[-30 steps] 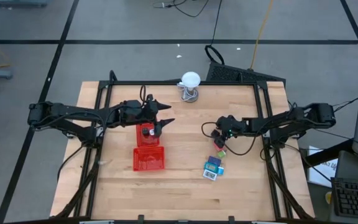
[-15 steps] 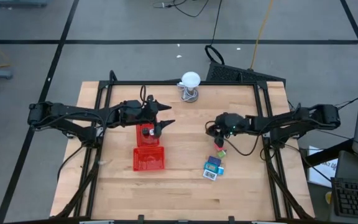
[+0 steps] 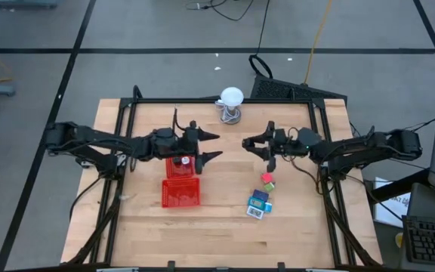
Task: Pick & Place Office items
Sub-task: Put the black charger adapter into the top red basket
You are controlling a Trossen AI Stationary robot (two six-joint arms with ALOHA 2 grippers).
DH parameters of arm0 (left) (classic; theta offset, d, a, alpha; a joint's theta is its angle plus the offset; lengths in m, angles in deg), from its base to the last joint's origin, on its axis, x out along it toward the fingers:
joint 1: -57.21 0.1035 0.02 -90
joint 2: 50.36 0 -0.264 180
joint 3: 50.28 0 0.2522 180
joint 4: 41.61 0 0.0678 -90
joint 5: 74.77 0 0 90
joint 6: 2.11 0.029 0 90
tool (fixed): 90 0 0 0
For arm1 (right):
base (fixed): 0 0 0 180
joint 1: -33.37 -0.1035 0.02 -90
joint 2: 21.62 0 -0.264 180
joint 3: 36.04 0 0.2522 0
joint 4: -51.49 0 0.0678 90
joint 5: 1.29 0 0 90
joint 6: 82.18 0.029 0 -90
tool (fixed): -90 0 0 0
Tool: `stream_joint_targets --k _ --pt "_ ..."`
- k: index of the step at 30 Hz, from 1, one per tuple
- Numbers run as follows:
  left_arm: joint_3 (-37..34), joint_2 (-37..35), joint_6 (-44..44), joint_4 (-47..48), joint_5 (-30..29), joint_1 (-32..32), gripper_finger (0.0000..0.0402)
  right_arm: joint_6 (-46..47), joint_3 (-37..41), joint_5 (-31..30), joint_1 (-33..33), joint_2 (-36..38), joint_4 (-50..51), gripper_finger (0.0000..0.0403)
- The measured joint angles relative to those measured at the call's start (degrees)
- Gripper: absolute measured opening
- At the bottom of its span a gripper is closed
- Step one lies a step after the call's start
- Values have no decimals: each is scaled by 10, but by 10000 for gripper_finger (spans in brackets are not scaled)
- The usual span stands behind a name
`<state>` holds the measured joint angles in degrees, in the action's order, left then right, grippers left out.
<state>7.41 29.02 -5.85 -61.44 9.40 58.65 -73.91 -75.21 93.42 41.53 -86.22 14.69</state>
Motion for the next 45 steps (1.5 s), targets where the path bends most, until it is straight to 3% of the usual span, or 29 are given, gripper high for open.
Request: stream_joint_targets --k 8,12,16,19,23,29,40,45 --pt "0 80 1 -174 0 -5 267 0 0 1 -5 -2 -40 140" --pt "19 111 -15 -179 1 -1 258 -14 0 1 -17 -13 -43 140" --pt "71 116 4 -58 23 7 251 -17 0 22 -25 -22 -37 140" --pt "127 109 42 84 20 9 252 10 0 90 -24 -21 -37 140" --pt "196 108 169 237 16 -4 259 67 0 208 -12 -21 -45 140" --pt "255 114 332 277 6 -46 247 110 0 325 9 -21 -36 140" --pt "378 221 393 380 16 -48 206 123 -1 329 38 -21 -38 140" --pt "412 262 429 383 -34 -48 206 123 -1 329 38 -21 -28 140"
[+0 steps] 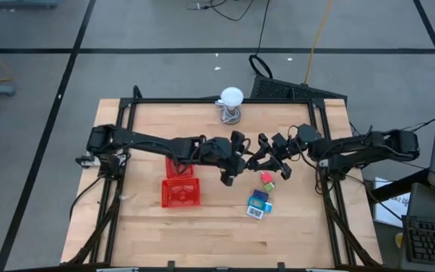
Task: Pick & Place Office items
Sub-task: Put the black charger adapter into the top red basket
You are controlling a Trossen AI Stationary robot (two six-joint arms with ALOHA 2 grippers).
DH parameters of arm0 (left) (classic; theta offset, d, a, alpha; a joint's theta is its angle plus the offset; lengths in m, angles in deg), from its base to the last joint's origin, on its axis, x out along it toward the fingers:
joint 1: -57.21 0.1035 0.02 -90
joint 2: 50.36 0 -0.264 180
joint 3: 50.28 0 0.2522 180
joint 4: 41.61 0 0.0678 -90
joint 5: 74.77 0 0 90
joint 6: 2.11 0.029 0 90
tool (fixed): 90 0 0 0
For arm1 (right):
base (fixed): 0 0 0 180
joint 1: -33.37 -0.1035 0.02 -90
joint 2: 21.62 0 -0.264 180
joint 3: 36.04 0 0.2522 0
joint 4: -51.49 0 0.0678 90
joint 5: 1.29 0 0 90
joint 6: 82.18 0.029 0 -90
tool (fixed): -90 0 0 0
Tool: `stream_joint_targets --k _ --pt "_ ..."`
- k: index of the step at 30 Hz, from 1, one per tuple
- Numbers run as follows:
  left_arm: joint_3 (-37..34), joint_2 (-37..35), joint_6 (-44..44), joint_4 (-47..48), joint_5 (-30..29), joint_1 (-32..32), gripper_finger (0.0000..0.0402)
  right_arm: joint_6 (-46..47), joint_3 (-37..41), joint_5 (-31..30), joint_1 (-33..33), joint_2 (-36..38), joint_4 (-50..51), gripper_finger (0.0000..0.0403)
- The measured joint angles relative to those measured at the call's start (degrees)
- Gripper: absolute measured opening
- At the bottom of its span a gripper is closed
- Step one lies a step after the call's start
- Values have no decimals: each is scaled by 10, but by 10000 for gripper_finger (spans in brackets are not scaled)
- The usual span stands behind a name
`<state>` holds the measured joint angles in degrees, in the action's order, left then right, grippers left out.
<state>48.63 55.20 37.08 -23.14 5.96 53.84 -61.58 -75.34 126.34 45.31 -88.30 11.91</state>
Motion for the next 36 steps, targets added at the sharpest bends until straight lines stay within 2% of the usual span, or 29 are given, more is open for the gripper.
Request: stream_joint_targets --k 6,12,17,23,29,36 --pt "8 7 54 -21 -74 -11 228 -3 0 0 0 0 22 140" --pt "8 6 100 -21 -79 -30 245 0 0 20 -1 0 33 140" --pt "8 5 95 0 -77 -48 240 18 0 89 1 -1 39 140" --pt "8 5 119 -7 -75 -59 225 30 0 86 24 -1 36 146" --pt "8 5 147 -26 -32 -54 210 41 0 86 43 -1 36 140" --pt "8 5 112 -17 29 -29 186 37 0 88 28 -1 39 143"
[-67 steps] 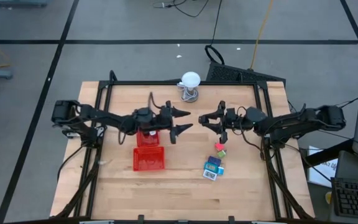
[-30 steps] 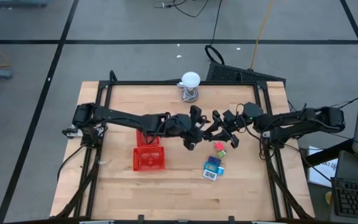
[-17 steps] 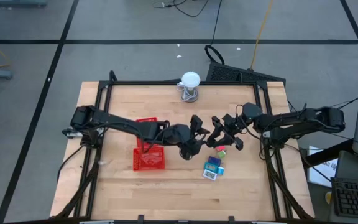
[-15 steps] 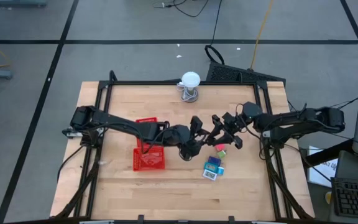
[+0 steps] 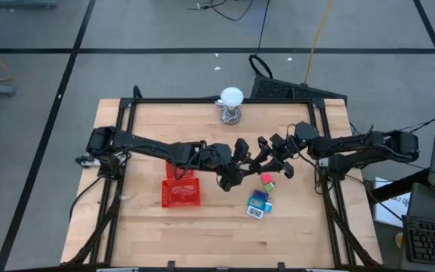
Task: Pick & Place Office items
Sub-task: Put the black charger adapter into the top red basket
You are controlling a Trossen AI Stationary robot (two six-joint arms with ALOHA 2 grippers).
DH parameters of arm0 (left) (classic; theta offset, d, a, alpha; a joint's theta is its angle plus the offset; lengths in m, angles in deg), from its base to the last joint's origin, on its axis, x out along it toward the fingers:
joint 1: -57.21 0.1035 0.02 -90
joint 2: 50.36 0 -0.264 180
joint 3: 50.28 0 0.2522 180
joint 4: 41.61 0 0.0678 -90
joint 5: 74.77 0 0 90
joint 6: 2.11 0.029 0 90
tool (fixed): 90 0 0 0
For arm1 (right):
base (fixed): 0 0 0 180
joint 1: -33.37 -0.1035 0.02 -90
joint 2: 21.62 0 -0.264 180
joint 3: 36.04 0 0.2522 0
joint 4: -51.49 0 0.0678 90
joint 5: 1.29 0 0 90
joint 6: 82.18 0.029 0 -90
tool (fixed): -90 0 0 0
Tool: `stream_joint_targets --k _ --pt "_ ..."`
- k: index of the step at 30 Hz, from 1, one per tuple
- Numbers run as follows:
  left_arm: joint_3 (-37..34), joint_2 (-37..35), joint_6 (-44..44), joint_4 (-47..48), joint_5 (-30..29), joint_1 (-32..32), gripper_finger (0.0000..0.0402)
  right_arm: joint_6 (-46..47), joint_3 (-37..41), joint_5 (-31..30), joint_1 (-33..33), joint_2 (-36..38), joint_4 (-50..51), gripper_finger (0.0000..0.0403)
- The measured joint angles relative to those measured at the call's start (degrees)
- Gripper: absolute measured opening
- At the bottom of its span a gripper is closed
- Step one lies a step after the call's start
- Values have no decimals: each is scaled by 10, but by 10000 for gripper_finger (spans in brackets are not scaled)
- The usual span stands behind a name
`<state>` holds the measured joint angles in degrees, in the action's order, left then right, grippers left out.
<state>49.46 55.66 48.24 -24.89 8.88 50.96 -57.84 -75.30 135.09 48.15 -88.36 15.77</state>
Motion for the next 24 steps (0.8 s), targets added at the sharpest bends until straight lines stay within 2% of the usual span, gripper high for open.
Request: stream_joint_targets --k 7,15,19,24 --pt "0 0 -14 0 46 12 165 1 0 0 -10 0 5 140" --pt "0 6 -19 -2 90 16 163 -13 0 -8 -11 0 21 143" --pt "0 8 -26 -3 119 23 137 -16 0 -7 -12 0 23 153" --pt "0 8 -31 -7 125 28 137 -43 0 -17 -22 0 22 174"
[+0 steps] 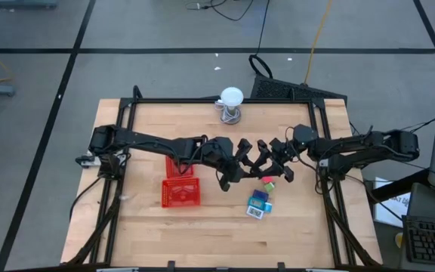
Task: Pick & Place Office items
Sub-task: Put the black charger adapter into the top red basket
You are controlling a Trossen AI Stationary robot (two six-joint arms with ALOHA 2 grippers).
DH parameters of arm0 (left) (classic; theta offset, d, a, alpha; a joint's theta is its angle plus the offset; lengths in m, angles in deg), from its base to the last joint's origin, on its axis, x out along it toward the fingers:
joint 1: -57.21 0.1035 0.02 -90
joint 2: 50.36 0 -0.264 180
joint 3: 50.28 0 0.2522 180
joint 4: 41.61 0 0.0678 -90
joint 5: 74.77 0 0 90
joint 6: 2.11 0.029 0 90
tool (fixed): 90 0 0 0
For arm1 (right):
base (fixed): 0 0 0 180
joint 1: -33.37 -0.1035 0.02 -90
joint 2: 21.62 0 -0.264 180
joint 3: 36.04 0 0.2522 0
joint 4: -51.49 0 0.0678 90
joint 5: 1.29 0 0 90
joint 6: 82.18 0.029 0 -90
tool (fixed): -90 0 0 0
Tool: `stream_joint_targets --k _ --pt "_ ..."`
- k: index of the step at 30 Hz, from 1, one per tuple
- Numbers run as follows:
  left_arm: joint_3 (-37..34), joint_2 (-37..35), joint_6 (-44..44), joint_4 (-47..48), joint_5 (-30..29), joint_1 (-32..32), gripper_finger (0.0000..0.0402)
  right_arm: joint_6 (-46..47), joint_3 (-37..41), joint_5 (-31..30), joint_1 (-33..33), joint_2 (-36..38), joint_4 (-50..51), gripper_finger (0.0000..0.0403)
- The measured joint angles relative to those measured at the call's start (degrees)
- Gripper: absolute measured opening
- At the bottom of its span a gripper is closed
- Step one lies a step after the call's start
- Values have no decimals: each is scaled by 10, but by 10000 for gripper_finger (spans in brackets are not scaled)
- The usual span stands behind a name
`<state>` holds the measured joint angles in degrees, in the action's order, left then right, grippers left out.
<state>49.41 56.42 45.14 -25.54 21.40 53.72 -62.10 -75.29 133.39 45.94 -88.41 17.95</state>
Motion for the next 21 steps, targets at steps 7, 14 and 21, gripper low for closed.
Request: stream_joint_targets --k 7,14,21 --pt "0 -24 -11 31 -53 -3 137 -13 -1 2 5 0 9 190" --pt "0 -85 -77 144 -126 -3 137 15 0 52 36 1 10 191" --pt "0 -146 -233 342 -155 33 137 32 2 66 55 8 23 188"
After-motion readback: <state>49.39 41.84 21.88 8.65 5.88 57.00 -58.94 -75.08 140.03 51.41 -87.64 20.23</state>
